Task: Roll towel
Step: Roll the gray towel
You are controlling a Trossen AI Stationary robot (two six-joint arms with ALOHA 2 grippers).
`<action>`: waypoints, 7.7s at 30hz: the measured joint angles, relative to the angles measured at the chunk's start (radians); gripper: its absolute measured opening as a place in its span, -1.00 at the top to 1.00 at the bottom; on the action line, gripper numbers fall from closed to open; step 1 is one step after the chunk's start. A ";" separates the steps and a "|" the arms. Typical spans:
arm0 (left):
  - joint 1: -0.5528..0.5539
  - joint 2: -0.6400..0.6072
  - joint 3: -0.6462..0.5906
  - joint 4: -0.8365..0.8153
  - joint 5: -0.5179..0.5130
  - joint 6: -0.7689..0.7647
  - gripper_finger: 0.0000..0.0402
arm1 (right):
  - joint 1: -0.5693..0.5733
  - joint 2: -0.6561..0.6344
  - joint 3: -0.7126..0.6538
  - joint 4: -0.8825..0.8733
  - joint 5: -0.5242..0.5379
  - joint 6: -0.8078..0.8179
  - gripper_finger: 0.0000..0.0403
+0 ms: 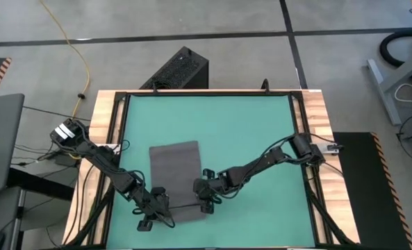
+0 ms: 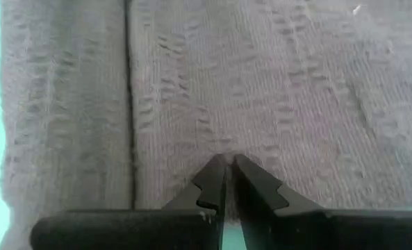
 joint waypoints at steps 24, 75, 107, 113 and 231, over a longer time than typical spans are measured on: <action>-0.002 -0.041 0.000 -0.004 -0.010 -0.004 0.87 | 0.005 0.005 0.003 -0.114 0.053 0.034 0.71; -0.088 -0.060 -0.084 0.090 -0.124 -0.107 0.88 | 0.213 0.104 0.004 0.269 0.278 -0.426 -0.37; -0.095 -0.090 -0.082 -0.022 -0.104 -0.095 0.55 | -0.038 0.032 0.004 0.087 -0.390 0.289 0.73; -0.080 -0.165 -0.082 -0.098 -0.059 -0.082 0.43 | -0.037 0.032 0.004 0.085 -0.383 0.346 0.73; 0.061 -0.099 -0.079 0.165 -0.376 0.199 1.00 | -0.177 0.021 -0.003 -0.007 -0.745 0.243 0.79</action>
